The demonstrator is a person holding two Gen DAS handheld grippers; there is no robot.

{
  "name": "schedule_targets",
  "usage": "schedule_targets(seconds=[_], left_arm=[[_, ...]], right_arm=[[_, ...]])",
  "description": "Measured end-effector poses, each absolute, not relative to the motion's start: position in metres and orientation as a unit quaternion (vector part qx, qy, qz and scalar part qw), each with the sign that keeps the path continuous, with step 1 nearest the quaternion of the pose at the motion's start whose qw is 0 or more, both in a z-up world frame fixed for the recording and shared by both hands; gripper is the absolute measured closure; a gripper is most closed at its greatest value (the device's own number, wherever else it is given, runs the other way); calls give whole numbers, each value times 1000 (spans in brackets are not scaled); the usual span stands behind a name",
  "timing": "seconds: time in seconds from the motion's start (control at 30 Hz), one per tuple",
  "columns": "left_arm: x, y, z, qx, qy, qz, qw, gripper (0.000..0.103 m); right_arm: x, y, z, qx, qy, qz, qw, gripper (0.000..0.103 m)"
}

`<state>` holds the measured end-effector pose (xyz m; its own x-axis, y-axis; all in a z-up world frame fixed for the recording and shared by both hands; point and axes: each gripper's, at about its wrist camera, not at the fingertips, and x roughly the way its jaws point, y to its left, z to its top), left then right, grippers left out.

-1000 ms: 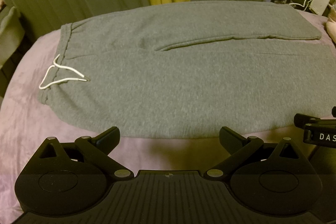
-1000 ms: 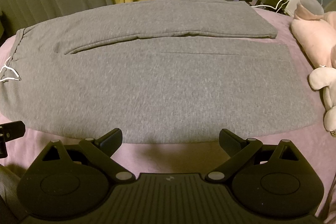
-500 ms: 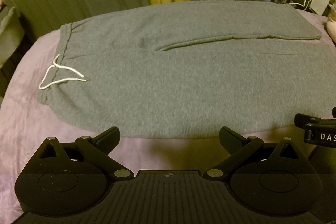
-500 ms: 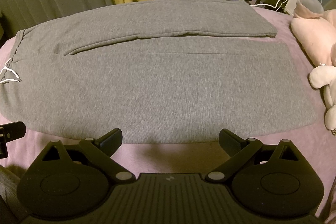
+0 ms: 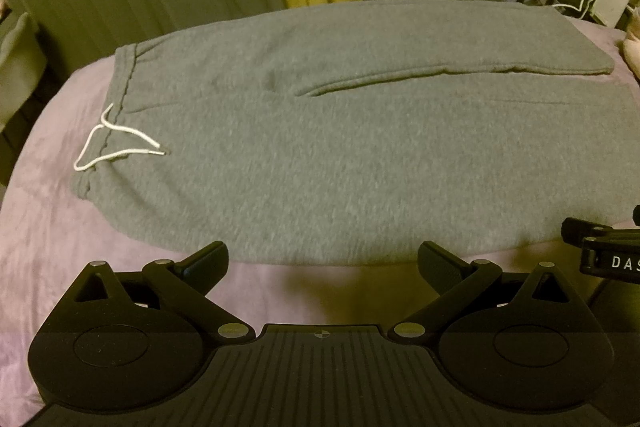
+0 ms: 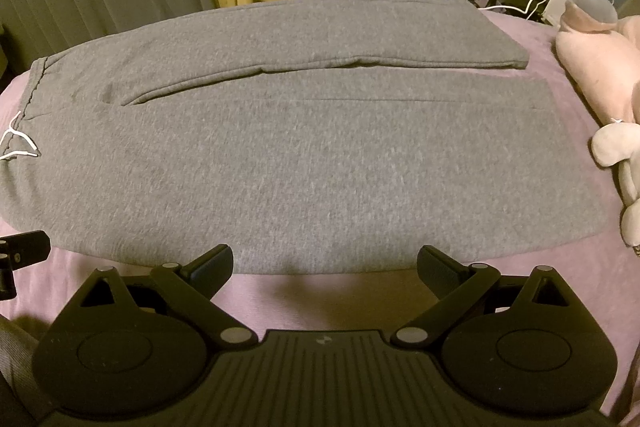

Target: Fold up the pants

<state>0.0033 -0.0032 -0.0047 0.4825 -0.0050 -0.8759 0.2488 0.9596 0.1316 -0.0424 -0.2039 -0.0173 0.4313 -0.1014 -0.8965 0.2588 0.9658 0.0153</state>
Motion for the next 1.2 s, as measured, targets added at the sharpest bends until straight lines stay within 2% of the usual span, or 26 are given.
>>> schedule_targets(seconds=[1.2], left_arm=[[6,-6,-7,124,508,-74,849,0]], right_arm=[[-43,-207,-21,93,520,-100,843,4]])
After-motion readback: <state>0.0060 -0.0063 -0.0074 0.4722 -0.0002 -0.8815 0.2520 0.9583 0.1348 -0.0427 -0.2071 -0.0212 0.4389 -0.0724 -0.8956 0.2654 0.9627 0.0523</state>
